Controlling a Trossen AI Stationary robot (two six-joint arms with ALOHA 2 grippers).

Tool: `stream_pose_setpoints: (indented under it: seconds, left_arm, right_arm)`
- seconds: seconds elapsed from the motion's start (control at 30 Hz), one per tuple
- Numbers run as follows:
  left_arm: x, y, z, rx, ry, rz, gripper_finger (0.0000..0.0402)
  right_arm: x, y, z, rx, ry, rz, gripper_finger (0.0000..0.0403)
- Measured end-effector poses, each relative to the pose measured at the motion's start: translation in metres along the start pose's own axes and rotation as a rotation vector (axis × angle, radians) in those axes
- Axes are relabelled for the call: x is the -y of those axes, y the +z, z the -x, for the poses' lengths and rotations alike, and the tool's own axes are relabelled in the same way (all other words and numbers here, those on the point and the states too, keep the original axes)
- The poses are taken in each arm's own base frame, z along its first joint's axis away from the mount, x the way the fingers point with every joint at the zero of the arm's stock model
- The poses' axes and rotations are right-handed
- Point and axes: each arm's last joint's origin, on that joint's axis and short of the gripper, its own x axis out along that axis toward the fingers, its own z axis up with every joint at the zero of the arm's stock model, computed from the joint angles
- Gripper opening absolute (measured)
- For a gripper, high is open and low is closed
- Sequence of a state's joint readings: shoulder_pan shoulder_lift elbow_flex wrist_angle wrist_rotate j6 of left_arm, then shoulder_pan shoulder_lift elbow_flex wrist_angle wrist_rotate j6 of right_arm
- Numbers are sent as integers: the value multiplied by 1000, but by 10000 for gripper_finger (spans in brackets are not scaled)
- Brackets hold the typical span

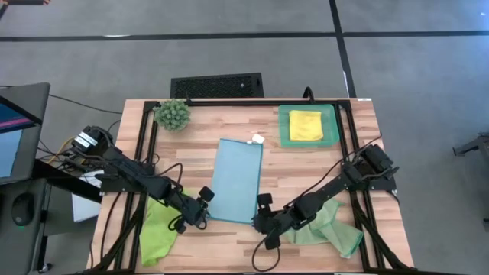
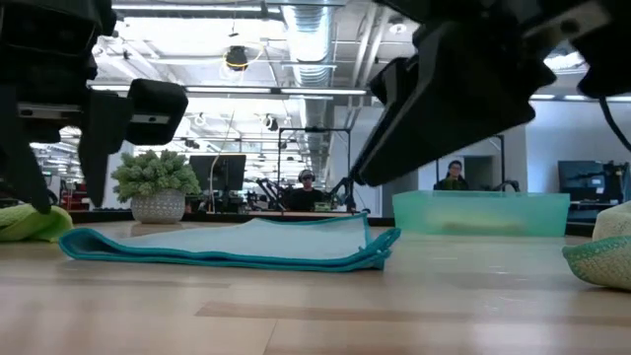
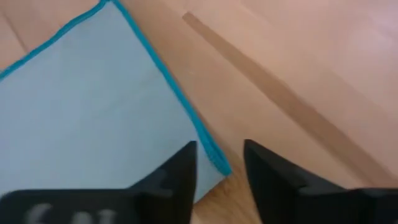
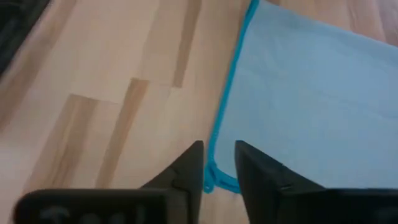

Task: Fold microfiber towels
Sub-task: Fold the blue microfiber cloth

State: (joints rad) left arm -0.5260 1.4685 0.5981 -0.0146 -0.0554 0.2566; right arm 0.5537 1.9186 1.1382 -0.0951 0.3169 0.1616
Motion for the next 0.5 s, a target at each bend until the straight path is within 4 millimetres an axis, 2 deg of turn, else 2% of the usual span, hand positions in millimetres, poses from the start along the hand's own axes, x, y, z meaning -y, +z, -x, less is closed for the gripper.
stream_pose_setpoints:
  seconds: [0.13, 0.23, 0.3, 0.37, 0.5]
  left_arm:
    - [1, -4, -4, -24, 21, -4, 188]
    - [4, -11, -14, -60, -18, 28, 218]
    - [6, -14, -20, -81, -28, 35, 225]
    - [7, -15, -25, -85, -32, 56, 225]
    - [7, -16, -27, -84, -38, 73, 205]
  right_arm:
    - [0, 0, 0, 4, 0, -8, 170]
    - [0, -6, -12, -26, -6, -39, 201]
    - [0, -11, -13, -51, -13, -35, 215]
    - [0, -3, -11, 3, -7, -55, 224]
    - [2, -6, -12, -19, -9, -51, 225]
